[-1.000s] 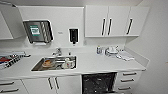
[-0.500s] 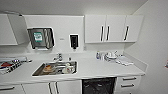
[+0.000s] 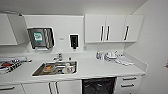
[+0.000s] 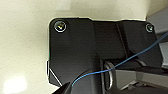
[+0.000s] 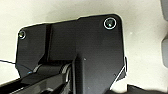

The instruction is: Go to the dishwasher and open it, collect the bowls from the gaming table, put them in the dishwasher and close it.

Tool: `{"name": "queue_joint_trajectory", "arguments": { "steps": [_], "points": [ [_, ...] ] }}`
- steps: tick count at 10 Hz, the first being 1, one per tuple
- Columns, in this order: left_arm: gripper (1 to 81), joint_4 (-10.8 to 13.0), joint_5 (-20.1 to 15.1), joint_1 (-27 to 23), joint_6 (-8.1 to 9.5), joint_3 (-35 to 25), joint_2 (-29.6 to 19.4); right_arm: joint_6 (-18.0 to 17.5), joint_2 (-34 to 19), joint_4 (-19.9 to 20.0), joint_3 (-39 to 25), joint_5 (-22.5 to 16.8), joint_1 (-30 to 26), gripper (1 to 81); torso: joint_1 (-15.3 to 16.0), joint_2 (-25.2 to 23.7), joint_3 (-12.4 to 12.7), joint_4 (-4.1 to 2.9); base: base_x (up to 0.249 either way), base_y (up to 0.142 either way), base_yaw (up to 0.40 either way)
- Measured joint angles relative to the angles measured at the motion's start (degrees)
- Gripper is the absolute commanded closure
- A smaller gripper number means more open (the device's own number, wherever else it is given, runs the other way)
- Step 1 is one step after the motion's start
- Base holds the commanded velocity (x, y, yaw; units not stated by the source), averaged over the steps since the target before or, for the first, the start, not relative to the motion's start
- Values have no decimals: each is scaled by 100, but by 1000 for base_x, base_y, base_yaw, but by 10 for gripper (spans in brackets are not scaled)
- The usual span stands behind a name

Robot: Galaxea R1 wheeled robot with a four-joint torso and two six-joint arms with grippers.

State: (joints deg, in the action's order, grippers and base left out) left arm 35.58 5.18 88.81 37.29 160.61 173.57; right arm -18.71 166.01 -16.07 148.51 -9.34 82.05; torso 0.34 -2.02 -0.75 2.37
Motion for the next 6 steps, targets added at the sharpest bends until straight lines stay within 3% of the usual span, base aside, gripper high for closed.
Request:
{"name": "queue_joint_trajectory", "arguments": {
  "steps": [3, 5, 6],
  "points": [
    [10, 0, -11, 11, 2, 44, -9, 243, 646, 133, 919, 190, 165, 10, 0, 0, 2, 0, 0, 0, 0],
    [10, 0, -9, 13, 5, 46, 11, 774, 894, 678, 1359, 363, 271, 10, 0, 0, 2, 0, 0, 0, 0],
    [10, 0, -6, 16, 7, 37, 24, 839, 909, 805, 1434, 449, 269, 10, 0, 0, 2, 0, 0, 0, 0]
  ]
}}
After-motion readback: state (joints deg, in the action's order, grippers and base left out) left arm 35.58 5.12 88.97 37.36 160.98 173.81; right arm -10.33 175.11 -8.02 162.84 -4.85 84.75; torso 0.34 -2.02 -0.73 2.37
